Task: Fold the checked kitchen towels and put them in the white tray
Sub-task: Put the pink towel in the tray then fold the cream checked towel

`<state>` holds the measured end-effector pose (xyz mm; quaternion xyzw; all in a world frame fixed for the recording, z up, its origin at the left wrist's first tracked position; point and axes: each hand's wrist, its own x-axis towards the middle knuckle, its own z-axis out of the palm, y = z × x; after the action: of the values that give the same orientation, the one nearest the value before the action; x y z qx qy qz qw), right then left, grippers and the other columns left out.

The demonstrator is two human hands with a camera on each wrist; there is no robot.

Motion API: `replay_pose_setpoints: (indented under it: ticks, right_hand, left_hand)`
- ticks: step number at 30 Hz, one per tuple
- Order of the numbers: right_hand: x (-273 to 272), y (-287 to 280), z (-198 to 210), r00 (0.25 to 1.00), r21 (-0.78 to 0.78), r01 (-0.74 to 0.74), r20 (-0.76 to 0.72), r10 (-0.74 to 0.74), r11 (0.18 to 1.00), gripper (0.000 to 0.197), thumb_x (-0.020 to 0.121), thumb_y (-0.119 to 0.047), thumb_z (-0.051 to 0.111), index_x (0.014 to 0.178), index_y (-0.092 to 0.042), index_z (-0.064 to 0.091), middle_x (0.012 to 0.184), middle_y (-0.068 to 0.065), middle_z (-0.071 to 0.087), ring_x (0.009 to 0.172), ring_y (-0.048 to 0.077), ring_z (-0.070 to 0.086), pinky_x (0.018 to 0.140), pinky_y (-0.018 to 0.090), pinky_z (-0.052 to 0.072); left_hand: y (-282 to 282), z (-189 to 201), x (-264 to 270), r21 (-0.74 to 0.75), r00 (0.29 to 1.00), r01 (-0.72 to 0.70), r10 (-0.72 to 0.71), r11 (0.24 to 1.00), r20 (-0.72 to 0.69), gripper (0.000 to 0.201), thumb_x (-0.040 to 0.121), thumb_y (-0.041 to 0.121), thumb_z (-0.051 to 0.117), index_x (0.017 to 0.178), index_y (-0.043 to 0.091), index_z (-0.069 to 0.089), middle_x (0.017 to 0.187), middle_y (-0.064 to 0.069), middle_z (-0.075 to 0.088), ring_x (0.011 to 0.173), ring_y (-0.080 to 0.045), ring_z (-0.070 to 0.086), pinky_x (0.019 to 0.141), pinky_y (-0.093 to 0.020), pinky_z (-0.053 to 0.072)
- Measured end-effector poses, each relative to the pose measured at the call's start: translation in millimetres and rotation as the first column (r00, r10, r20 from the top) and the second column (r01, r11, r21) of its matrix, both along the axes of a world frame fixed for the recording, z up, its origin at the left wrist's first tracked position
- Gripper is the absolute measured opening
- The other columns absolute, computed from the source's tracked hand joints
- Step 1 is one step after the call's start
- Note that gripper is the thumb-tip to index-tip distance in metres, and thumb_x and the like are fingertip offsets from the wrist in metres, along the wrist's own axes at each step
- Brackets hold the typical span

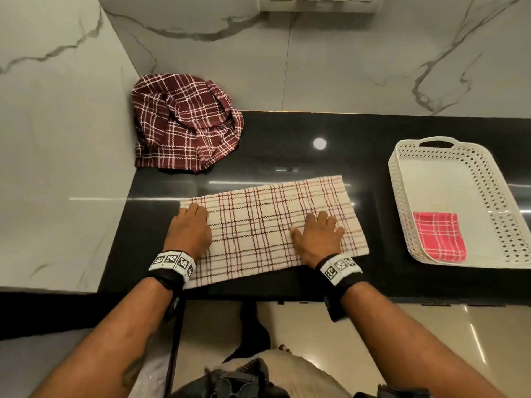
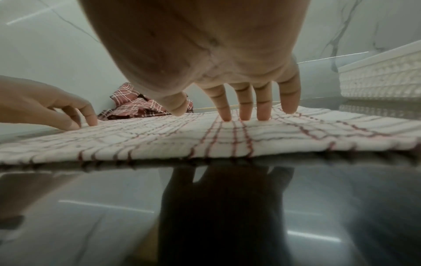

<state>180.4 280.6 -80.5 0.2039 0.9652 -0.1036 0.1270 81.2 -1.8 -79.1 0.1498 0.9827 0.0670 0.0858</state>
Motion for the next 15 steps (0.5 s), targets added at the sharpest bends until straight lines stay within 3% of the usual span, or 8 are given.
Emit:
replay_pose_setpoints:
  ticks: [5, 8, 11, 13, 15]
  right_hand:
    - [-86.9, 16.6, -2.3, 0.999, -0.033, 0.034, 0.01, -0.034, 0.999, 0.066, 0.088, -0.064, 0.043, 0.139, -0.023, 0.039, 0.148, 0.007, 0.034, 0.14, 0.037, 0.025, 0.113, 0.066, 0.012]
    - [-130.2, 19.3, -1.8, 1.0, 0.002, -0.004, -0.019, 0.004, 1.0, 0.068, 0.086, -0.066, 0.045, 0.138, -0.023, 0.039, 0.148, 0.007, 0.034, 0.139, 0.038, 0.027, 0.113, 0.068, 0.012]
    - [-166.9, 17.9, -3.3, 0.996, 0.012, -0.088, 0.005, 0.088, 0.996, 0.078, 0.083, -0.069, 0.046, 0.144, -0.022, 0.034, 0.152, 0.007, 0.032, 0.142, 0.039, 0.024, 0.113, 0.069, 0.009]
    - [-183.3, 19.7, -2.1, 0.99, -0.047, -0.138, 0.021, 0.139, 0.989, 0.081, 0.083, -0.069, 0.049, 0.148, -0.024, 0.03, 0.157, 0.004, 0.027, 0.146, 0.039, 0.017, 0.114, 0.069, 0.007]
    - [-190.0, 23.4, -1.5, 0.98, -0.087, -0.177, 0.075, 0.183, 0.98, 0.083, 0.086, -0.066, 0.051, 0.153, -0.026, 0.022, 0.164, 0.001, 0.013, 0.151, 0.037, 0.004, 0.116, 0.067, 0.003]
  left_hand:
    - [4.3, -1.4, 2.4, 0.102, 0.994, 0.102, -0.105, 0.99, 0.027, 0.011, 0.091, 0.022, 0.052, 0.097, 0.017, 0.059, 0.103, -0.001, 0.062, 0.089, -0.024, 0.063, 0.081, -0.04, 0.054]
    - [10.9, -4.7, 23.6, 0.095, 0.959, 0.272, -0.278, 0.958, 0.062, 0.01, 0.087, 0.024, 0.056, 0.093, 0.016, 0.059, 0.095, -0.002, 0.067, 0.078, -0.029, 0.068, 0.068, -0.039, 0.056]
    - [19.8, -10.2, 47.0, 0.103, 0.891, 0.434, -0.443, 0.895, 0.101, 0.013, 0.084, 0.029, 0.047, 0.09, 0.021, 0.056, 0.085, 0.001, 0.067, 0.073, -0.026, 0.068, 0.059, -0.037, 0.057]
    - [29.1, -15.5, 56.4, 0.125, 0.854, 0.5, -0.512, 0.857, 0.094, 0.021, 0.084, 0.031, 0.043, 0.095, 0.022, 0.058, 0.088, 0.003, 0.067, 0.075, -0.023, 0.068, 0.061, -0.034, 0.057]
    - [39.1, -15.7, 60.5, 0.154, 0.834, 0.526, -0.543, 0.836, 0.101, 0.031, 0.088, 0.029, 0.044, 0.112, 0.021, 0.06, 0.101, 0.002, 0.068, 0.087, -0.022, 0.068, 0.073, -0.036, 0.058]
